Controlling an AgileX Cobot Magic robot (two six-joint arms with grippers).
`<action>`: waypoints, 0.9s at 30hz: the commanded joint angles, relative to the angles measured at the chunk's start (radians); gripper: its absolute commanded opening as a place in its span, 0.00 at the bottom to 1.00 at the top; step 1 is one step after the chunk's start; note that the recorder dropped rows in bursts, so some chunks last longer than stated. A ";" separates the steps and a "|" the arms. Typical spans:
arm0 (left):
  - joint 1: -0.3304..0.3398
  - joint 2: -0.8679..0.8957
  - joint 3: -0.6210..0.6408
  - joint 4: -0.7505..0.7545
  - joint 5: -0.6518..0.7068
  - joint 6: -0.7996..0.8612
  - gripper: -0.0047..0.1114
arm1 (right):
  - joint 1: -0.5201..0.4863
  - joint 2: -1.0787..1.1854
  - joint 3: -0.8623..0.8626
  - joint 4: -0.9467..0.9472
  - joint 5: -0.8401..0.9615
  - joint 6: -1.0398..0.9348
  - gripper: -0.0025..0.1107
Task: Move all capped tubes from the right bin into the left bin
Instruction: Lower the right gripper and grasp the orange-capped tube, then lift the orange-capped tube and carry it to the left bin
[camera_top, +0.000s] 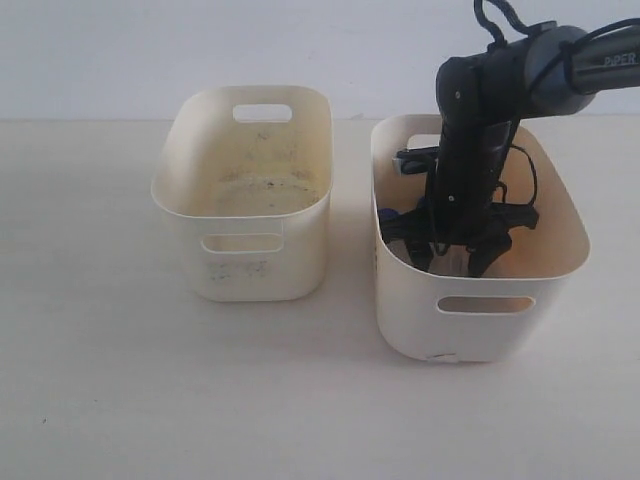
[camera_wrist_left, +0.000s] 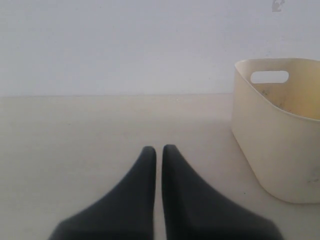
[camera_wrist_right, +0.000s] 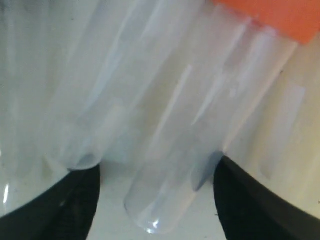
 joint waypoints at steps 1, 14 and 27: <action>-0.007 0.004 -0.002 -0.003 -0.012 -0.004 0.08 | -0.015 0.023 0.005 -0.031 0.013 -0.001 0.49; -0.007 0.004 -0.002 -0.003 -0.012 -0.004 0.08 | -0.015 -0.071 -0.036 -0.034 0.099 -0.001 0.02; -0.007 0.004 -0.002 -0.003 -0.012 -0.004 0.08 | -0.015 -0.303 -0.034 -0.102 0.100 -0.001 0.02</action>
